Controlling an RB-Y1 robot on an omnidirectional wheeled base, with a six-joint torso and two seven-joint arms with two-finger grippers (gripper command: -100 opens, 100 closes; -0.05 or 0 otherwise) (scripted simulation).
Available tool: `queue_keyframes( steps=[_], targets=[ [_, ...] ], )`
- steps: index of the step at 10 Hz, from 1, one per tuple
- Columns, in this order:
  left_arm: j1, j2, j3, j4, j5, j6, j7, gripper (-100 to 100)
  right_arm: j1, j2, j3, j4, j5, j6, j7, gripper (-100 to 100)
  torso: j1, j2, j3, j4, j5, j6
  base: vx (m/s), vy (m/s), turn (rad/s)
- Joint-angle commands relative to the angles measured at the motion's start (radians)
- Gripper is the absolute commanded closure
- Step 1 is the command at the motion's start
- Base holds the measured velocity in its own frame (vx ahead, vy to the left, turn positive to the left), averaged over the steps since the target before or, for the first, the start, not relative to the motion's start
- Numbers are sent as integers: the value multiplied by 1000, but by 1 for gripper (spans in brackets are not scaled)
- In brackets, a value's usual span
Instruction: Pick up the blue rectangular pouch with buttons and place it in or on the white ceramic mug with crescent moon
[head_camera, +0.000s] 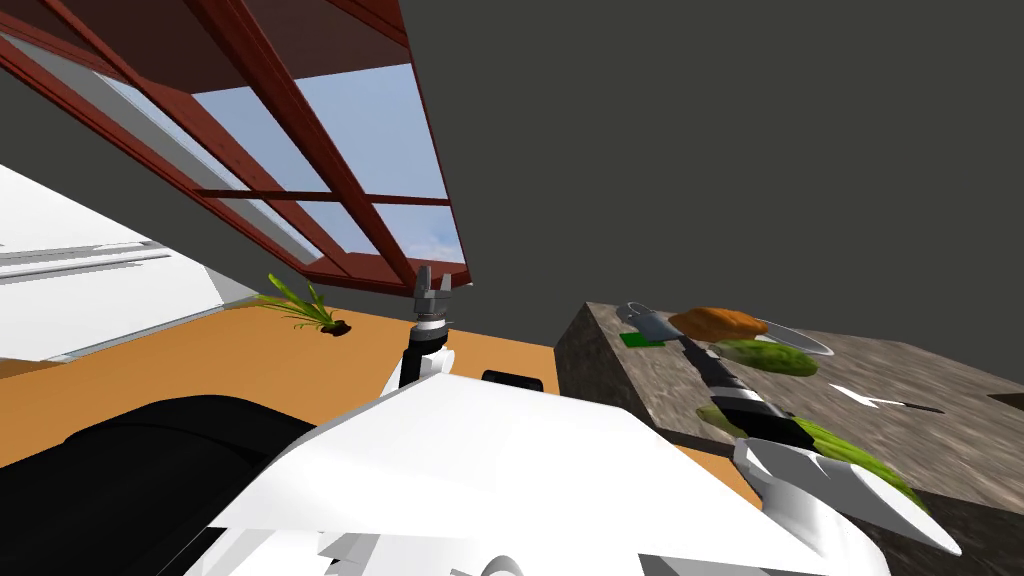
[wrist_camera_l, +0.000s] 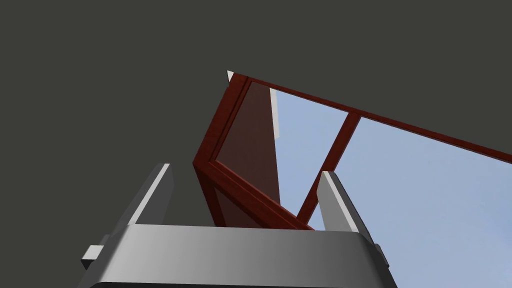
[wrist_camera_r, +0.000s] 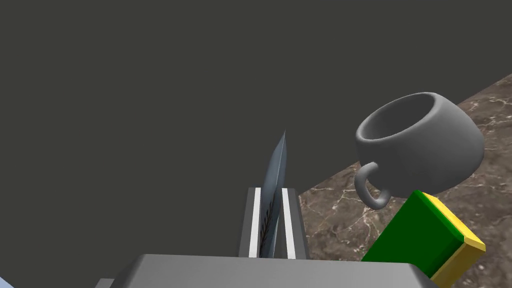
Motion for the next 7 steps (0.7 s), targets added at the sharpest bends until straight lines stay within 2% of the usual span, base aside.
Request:
queue_keyframes(
  steps=[1,7],
  targets=[
    [0,0,0,0,0,0,0,0,9,-30,5,8,-11,26,-32,100,0,0,0,0,0,0,174,9,-78],
    [0,0,0,0,0,0,0,0,49,-120,40,28,-43,110,-151,100,-4,-4,-2,-1,-1,-1,198,-22,-51]
  ],
)
